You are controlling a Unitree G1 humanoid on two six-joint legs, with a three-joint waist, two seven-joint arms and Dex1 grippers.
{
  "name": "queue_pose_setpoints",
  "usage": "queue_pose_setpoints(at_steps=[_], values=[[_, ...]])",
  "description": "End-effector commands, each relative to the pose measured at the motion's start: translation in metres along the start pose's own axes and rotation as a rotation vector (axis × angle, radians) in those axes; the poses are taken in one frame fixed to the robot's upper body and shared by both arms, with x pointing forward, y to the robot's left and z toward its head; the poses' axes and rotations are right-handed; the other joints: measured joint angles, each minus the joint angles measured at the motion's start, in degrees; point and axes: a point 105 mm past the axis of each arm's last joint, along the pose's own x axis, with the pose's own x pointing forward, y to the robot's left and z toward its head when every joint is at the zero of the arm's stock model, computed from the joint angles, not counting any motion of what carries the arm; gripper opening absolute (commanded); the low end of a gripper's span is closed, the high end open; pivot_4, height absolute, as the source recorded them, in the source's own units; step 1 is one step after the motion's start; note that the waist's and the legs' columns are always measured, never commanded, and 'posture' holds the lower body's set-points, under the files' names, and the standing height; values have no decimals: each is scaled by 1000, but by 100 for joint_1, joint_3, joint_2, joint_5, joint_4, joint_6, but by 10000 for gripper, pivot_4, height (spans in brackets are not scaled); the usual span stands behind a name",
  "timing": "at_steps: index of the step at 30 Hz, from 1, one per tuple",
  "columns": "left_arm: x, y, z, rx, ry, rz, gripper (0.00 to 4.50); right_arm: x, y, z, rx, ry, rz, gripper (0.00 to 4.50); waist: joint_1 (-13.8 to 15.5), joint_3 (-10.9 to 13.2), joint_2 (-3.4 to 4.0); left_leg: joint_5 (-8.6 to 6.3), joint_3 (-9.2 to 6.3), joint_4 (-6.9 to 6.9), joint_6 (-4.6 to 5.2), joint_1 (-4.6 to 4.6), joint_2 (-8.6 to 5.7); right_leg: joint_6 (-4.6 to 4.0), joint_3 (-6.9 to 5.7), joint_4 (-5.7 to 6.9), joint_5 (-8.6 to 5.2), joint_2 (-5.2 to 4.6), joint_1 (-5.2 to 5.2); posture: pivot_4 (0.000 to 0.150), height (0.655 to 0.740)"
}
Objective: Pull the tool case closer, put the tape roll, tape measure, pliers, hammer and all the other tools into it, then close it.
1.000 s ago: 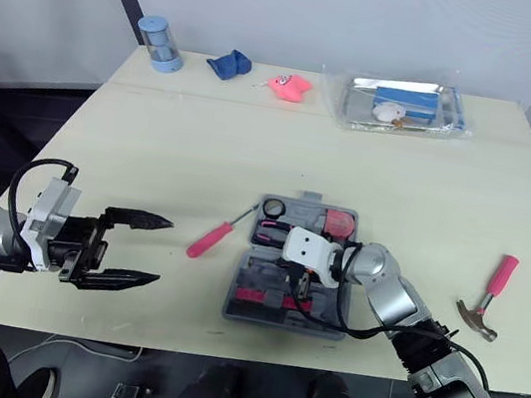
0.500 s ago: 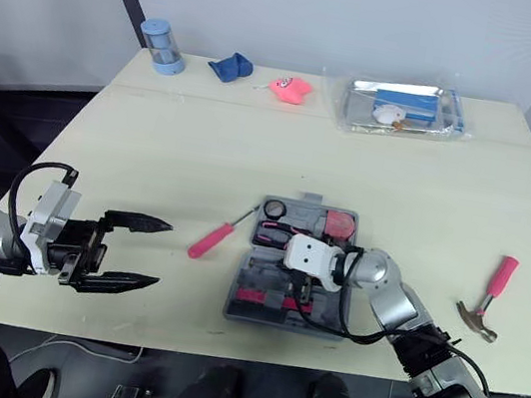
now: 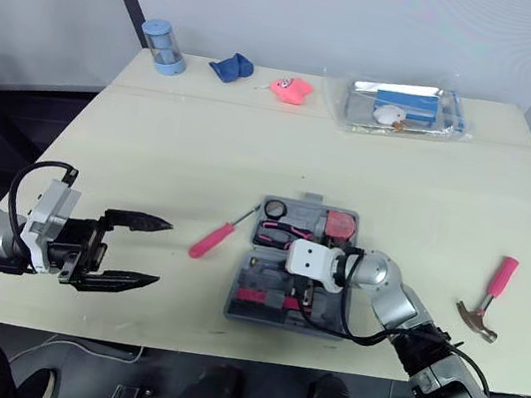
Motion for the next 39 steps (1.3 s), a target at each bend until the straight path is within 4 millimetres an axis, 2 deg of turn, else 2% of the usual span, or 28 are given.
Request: queue_pose_setpoints(at_steps=[1,12,16,18,21,23,26,30,34,39], values=[[-3,1,7,29,-6,0,45000,-4,11,-37,97,134,20,317,0,0,0,0,0,0,0,2,0,0,0,0,0,0,3,1500,7400],[-1,1,7,32,-12,0,45000,-7,17,-50,189,214,49,317,15,-5,-2,0,-2,-1,0,27,0,0,-1,-5,-1,0,31,1500,7400],[-1,0,6,30,-16,5,45000,-8,9,-27,223,80,7,317,36,-5,-2,0,-3,-1,0,28,0,1,-2,-6,-1,0,34,1500,7400],[-1,0,6,26,-28,19,45000,-15,0,-4,246,-47,-37,317,61,-3,-1,0,-4,0,0,24,0,1,-3,-9,-1,0,33,1500,7400],[-2,3,7,12,-61,50,45000,-28,-7,18,241,-180,-73,317,66,4,-1,-1,-4,-1,0,16,0,1,-4,-13,-1,-1,28,1500,7400],[-5,6,9,-6,-99,95,45000,-46,-15,28,257,-248,-133,317,57,6,0,-1,-5,-1,0,6,0,1,-4,-9,-1,0,15,1500,7400],[-10,9,8,-31,-125,144,45000,-68,-19,32,275,-285,-194,317,41,9,3,-1,-6,-3,0,0,1,1,-3,-8,-1,0,8,1500,7400],[-17,8,-4,-73,-119,221,45000,-105,-17,21,326,-300,-298,317,50,9,2,-1,-4,-8,1,0,1,0,-3,-14,-1,-1,8,1500,7400],[-28,9,-15,-108,-108,318,45000,-142,-9,-7,403,-262,-417,317,65,10,0,-1,-2,-9,1,-2,1,0,-2,-15,-1,-2,8,1500,7400],[-46,6,-39,-168,-77,490,45000,-203,14,-51,523,-174,-655,317,113,10,0,-1,7,-10,1,2,0,1,5,-17,-1,-2,8,1500,7400]])
